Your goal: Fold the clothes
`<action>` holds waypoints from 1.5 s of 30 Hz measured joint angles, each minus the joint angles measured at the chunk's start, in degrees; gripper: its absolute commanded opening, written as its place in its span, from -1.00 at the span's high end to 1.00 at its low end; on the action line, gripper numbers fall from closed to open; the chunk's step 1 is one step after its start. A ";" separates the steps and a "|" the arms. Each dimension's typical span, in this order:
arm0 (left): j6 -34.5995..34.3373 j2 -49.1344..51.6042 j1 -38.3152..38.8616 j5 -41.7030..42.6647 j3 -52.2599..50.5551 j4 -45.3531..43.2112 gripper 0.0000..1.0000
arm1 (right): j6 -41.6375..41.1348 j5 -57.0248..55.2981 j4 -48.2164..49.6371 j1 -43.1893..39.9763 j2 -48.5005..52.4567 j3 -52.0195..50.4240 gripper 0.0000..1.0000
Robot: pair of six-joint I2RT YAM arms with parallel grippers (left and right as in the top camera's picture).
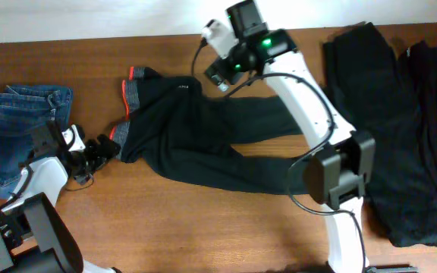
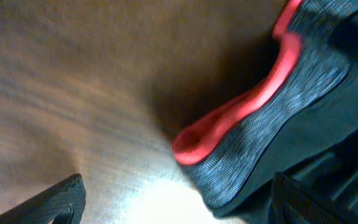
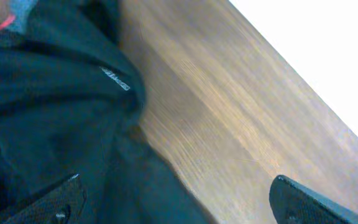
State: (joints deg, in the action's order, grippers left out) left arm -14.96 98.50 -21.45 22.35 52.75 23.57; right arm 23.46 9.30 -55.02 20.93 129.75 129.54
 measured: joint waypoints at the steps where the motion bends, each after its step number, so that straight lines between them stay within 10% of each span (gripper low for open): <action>1: 0.00 0.00 0.02 0.02 -0.02 -0.83 -0.83 | -1.33 -0.28 -1.68 -1.09 -0.07 0.02 -0.97; 18: -0.90 0.52 6.51 0.17 -0.02 -2.43 0.99 | -5.73 -1.33 -15.47 -8.15 0.00 -0.22 -0.98; 33: -3.65 0.07 2.97 -14.49 0.83 18.67 1.00 | -10.14 -1.99 -31.17 -13.27 0.00 -0.22 -0.97; 45: -6.32 -0.26 -0.07 -20.96 0.83 19.30 0.99 | -13.05 -1.97 -31.01 -19.12 0.00 -0.79 -0.97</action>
State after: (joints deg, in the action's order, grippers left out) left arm -21.28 98.24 -21.52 1.39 53.58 42.87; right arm 10.41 7.33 -86.04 1.80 129.75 128.75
